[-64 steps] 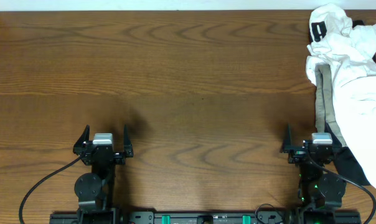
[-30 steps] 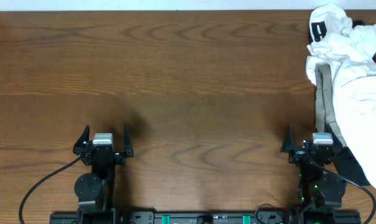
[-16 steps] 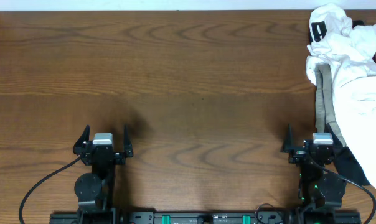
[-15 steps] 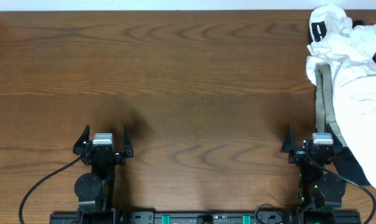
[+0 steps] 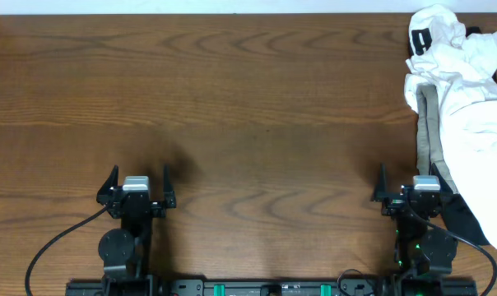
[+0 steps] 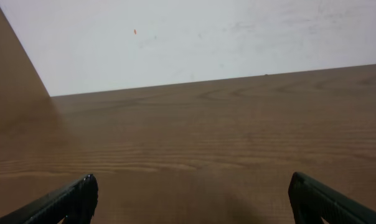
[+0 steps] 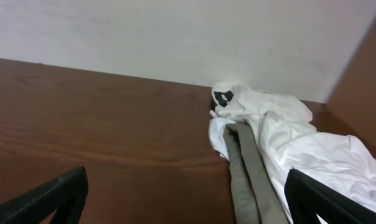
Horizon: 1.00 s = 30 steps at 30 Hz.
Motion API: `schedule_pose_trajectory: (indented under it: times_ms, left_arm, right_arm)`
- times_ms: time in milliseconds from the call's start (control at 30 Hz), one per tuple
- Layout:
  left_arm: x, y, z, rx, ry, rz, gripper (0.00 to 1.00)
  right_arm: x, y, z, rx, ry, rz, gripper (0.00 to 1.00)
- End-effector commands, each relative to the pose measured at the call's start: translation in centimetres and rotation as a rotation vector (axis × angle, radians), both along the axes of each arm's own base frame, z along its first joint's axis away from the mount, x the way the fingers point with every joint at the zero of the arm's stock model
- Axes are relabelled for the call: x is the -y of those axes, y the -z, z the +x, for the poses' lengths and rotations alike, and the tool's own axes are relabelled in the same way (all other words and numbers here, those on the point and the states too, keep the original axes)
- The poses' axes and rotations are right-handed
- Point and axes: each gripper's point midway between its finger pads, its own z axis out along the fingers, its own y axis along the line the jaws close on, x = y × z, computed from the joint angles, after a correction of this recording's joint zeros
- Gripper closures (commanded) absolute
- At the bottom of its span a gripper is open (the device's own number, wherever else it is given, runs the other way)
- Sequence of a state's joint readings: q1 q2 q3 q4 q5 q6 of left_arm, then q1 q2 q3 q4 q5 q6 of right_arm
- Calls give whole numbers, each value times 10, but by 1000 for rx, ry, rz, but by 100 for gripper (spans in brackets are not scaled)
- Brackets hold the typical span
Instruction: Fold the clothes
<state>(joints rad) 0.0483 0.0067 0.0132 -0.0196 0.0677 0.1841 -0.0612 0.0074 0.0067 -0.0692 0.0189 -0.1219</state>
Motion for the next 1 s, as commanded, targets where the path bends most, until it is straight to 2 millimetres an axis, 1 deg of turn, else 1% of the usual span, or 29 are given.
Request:
schedule_pose_trajectory:
  times_ms: [0, 467, 533, 600, 633, 667, 700, 833, 900, 967]
  left_arm:
    - [6, 15, -1, -52, 33, 8, 2]
    - [6, 14, -1, -51, 32, 8, 2]
    - [6, 14, -1, -51, 33, 7, 2]
    - [8, 14, -1, -51, 41, 3, 2]
    - [9, 14, -1, -49, 45, -24, 1]
    - [9, 14, -1, -49, 44, -64, 3]
    - [9, 14, -1, -48, 37, -115, 2]
    - [10, 14, -1, -46, 15, -309, 2]
    - [17, 13, -1, -53, 46, -407, 2]
    - [27, 13, -2, -77, 97, -450, 2]
  right_arm:
    - [-1, 2, 0, -8, -2, -18, 1]
    - [-4, 1, 0, -4, -16, 0, 1]
    - [-4, 3, 0, -6, -13, 41, 1]
    - [-4, 3, 0, -3, -5, 136, 1]
    - [-4, 3, 1, 0, -2, 172, 1]
    - [-4, 3, 1, 2, 0, 202, 1]
    - [-5, 4, 1, 1, -2, 234, 1]
    - [-14, 5, 1, -13, -56, 247, 1]
    - [-19, 5, 1, -28, -82, 251, 1]
    - [-22, 5, 2, -44, -98, 254, 1]
